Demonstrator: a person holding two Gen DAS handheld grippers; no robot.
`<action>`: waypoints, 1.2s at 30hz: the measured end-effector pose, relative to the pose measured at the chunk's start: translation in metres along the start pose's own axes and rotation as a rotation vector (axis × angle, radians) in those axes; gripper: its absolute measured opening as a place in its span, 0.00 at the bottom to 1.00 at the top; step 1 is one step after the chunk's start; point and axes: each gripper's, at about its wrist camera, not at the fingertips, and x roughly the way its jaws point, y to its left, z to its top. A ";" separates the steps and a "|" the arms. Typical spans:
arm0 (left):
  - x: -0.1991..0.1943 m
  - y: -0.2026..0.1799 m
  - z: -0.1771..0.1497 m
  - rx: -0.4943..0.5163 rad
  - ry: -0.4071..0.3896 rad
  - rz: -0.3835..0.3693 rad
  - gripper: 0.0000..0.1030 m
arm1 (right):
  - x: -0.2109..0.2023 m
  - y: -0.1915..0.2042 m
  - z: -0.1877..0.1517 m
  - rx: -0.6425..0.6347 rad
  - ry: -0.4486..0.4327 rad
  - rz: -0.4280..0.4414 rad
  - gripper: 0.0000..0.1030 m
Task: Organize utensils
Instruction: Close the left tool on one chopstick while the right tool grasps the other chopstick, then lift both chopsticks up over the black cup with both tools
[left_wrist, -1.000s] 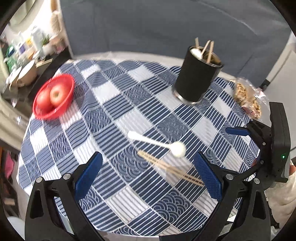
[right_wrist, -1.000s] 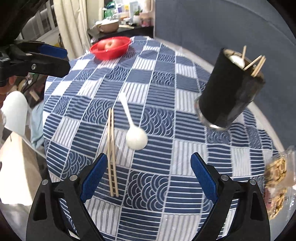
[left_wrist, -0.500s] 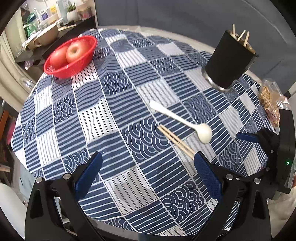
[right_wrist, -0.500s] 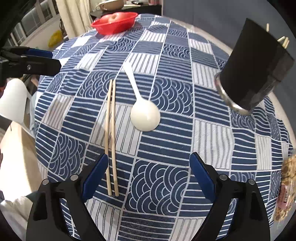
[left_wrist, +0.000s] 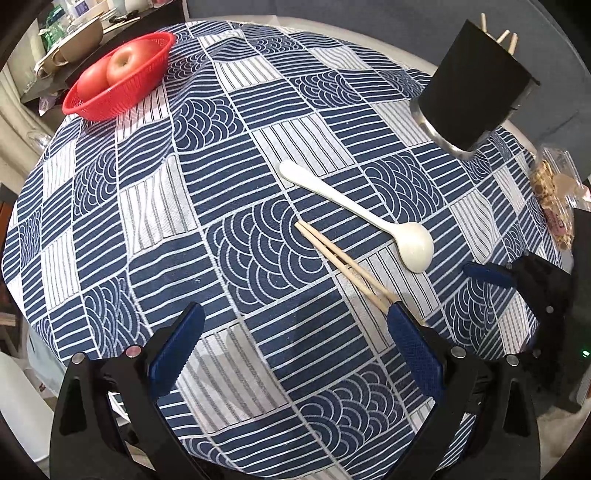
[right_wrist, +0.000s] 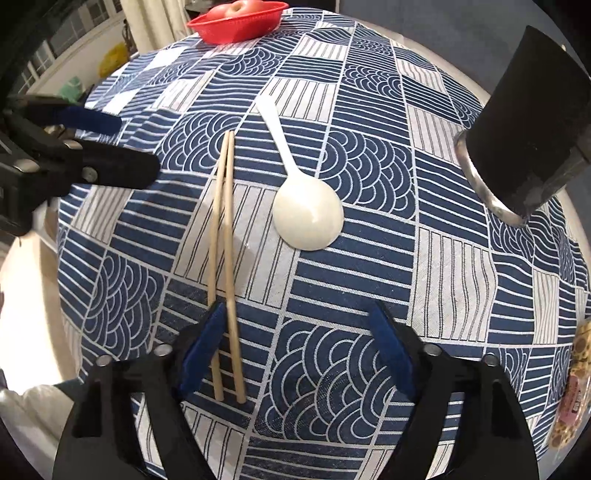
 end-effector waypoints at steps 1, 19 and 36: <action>0.002 -0.002 0.001 -0.001 0.003 0.003 0.94 | -0.002 -0.001 0.001 -0.001 -0.002 0.000 0.46; 0.046 -0.044 0.002 -0.023 0.113 0.096 0.94 | -0.017 -0.016 -0.018 0.049 0.026 0.008 0.07; 0.028 -0.019 0.008 -0.127 0.115 -0.078 0.05 | -0.056 -0.067 -0.082 0.399 0.010 0.121 0.05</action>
